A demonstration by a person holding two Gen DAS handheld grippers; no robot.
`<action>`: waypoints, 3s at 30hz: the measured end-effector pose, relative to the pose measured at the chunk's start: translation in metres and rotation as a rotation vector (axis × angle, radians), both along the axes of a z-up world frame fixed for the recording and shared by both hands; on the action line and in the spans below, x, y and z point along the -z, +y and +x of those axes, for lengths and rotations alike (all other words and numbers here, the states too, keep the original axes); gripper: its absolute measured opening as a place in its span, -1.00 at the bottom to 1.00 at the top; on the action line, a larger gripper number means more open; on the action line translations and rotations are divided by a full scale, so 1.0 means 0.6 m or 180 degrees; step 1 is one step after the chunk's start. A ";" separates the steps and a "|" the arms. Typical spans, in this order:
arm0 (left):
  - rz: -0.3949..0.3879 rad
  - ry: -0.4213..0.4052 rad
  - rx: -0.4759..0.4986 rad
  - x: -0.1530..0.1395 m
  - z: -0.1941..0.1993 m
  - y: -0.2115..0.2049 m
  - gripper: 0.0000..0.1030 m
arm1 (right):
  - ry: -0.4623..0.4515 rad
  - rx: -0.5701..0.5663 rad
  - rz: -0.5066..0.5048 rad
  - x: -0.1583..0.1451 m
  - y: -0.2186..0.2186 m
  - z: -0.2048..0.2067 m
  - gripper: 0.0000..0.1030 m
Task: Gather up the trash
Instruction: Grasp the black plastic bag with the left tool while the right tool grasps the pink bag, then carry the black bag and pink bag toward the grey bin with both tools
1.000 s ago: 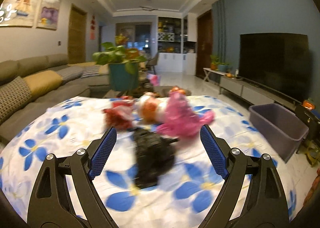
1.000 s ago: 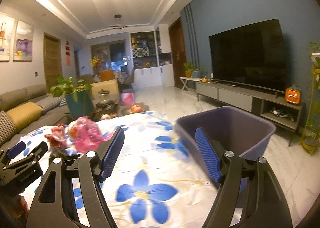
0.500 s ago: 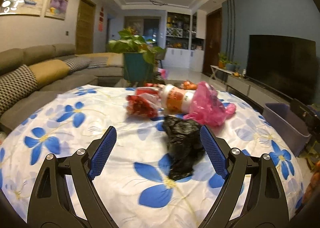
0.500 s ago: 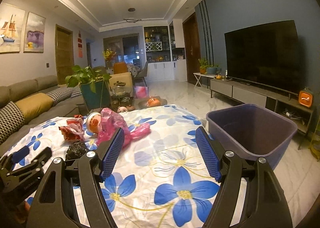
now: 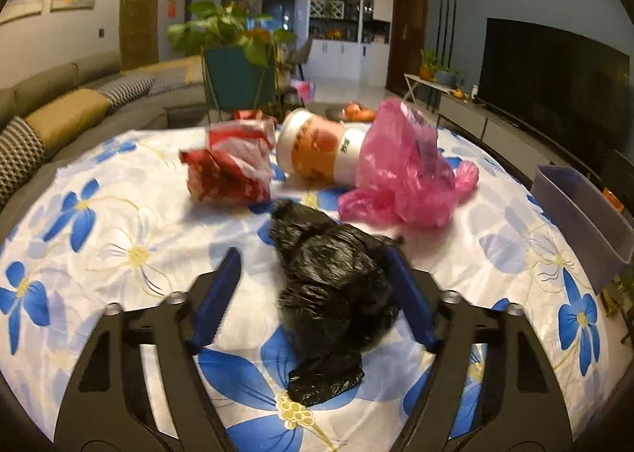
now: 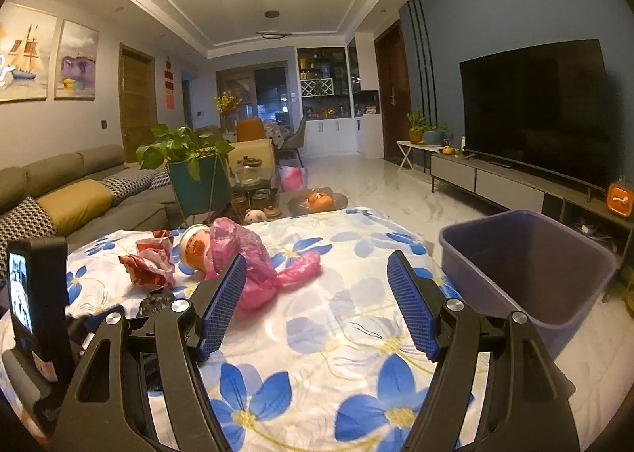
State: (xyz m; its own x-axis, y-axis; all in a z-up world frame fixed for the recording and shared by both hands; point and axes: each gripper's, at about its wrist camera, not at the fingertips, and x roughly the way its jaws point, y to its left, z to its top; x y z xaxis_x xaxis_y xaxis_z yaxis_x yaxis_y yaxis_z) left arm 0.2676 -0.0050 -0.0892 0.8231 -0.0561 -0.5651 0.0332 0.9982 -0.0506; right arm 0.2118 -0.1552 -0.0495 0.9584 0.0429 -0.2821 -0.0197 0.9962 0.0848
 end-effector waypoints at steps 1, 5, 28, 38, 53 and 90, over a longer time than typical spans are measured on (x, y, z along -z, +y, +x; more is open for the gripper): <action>-0.0041 0.0022 0.0009 0.001 0.002 0.003 0.08 | 0.0009 -0.0017 -0.0010 0.001 0.004 0.005 0.40; -0.0216 0.0061 0.0063 0.006 0.006 0.018 -0.38 | 0.0078 -0.0134 -0.0038 0.006 0.029 0.035 0.40; -0.0237 -0.0480 -0.0438 -0.067 -0.042 0.117 -0.64 | 0.0522 -0.0356 -0.0421 0.048 0.139 0.181 -0.45; -0.0220 -0.0503 -0.0415 -0.067 -0.055 0.116 -0.64 | 0.0383 -0.0305 -0.0385 0.034 0.120 0.143 -0.92; -0.0182 -0.0646 -0.0283 -0.086 -0.124 0.076 -0.64 | -0.0059 -0.0290 -0.0193 -0.015 0.050 -0.038 -0.93; 0.0020 -0.0770 0.0228 -0.116 -0.149 -0.078 -0.64 | -0.0303 0.0271 -0.0058 -0.040 -0.089 -0.136 -0.93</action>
State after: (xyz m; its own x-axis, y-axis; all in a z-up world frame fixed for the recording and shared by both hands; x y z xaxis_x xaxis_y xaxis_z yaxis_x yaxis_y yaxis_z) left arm 0.1780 -0.0518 -0.0197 0.9285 -0.1162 -0.3527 0.1142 0.9931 -0.0266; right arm 0.1301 -0.2088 -0.0255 0.9809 -0.0440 -0.1896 0.0580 0.9960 0.0686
